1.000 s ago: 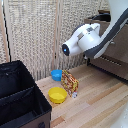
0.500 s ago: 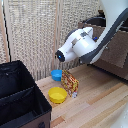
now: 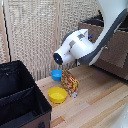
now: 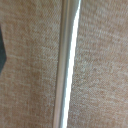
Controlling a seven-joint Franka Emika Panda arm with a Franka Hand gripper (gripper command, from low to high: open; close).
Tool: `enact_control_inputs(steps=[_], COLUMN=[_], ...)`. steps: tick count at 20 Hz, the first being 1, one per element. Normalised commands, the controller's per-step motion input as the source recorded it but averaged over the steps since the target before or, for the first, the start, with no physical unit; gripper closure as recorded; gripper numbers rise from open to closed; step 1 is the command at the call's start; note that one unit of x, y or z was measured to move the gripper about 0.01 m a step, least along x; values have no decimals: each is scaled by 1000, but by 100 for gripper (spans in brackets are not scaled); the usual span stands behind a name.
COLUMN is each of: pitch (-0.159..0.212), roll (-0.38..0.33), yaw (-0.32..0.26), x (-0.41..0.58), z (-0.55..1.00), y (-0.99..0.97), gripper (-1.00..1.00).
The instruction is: Locate and clasp the grip of the topmost drawer. Steadily and circumspectly yank the drawer open. Discover and seize the nutrition bar using your clamp. Deposit the nutrition bar in the accessible drawer. Unclench the nutrition bar.
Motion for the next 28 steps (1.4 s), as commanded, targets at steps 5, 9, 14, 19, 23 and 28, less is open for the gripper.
enact_control_inputs(steps=[5, 9, 14, 19, 23, 28], pitch=[53, 24, 0, 0, 17, 54], roll=[210, 216, 159, 170, 213, 273], yaw=[-41, -190, -291, -330, -316, -289], x=[161, 79, 0, 0, 0, 0], z=[391, 381, 502, 437, 332, 176], y=[488, 302, 59, 0, 0, 18], gripper=[-100, -100, -100, -100, -100, -100])
